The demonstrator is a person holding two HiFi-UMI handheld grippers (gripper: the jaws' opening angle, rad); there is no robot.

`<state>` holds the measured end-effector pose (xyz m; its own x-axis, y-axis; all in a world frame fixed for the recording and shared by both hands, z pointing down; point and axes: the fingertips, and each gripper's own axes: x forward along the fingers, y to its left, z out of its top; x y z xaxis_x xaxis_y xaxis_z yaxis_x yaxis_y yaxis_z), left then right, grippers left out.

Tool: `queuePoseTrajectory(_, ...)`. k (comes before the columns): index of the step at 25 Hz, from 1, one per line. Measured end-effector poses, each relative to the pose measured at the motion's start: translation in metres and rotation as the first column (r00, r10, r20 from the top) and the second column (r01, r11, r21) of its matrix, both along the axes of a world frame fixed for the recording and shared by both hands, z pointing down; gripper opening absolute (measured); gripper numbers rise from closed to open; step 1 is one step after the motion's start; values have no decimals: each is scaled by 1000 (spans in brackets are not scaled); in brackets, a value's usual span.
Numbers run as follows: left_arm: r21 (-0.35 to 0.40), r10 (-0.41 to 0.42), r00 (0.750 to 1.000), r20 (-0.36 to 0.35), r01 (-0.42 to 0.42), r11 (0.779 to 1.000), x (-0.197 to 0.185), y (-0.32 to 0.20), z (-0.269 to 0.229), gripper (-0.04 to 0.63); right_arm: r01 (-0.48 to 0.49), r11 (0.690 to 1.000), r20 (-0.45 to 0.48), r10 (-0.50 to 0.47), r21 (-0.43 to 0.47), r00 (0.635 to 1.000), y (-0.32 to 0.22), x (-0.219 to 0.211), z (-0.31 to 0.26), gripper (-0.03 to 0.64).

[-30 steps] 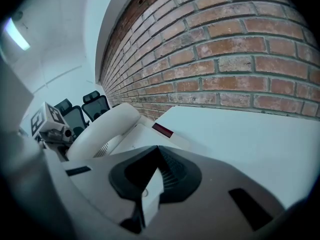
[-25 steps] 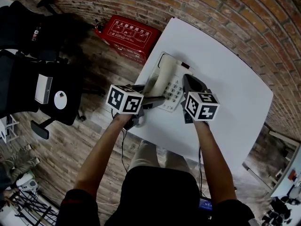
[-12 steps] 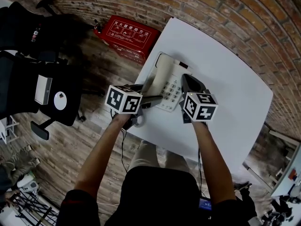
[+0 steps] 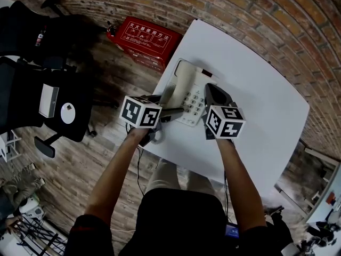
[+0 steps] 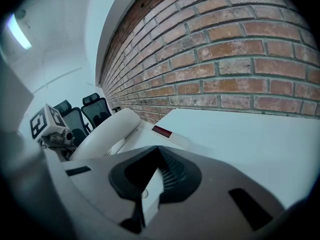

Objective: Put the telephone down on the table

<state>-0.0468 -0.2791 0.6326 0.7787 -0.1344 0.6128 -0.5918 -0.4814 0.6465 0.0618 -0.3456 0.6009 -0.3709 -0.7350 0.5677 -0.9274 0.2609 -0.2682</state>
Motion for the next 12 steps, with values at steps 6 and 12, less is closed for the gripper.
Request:
queuePoseTrajectory(6, -2, -9, 1000, 25, 9, 1000, -1, 0, 8, 430, 6, 1000, -5, -6, 11, 1000, -1, -4, -1, 12)
queuePoseTrajectory(12, 8, -25, 999, 26, 25, 1000, -2, 0, 9, 430, 11, 1000, -11, -10, 20, 1000, 0, -4, 0, 12)
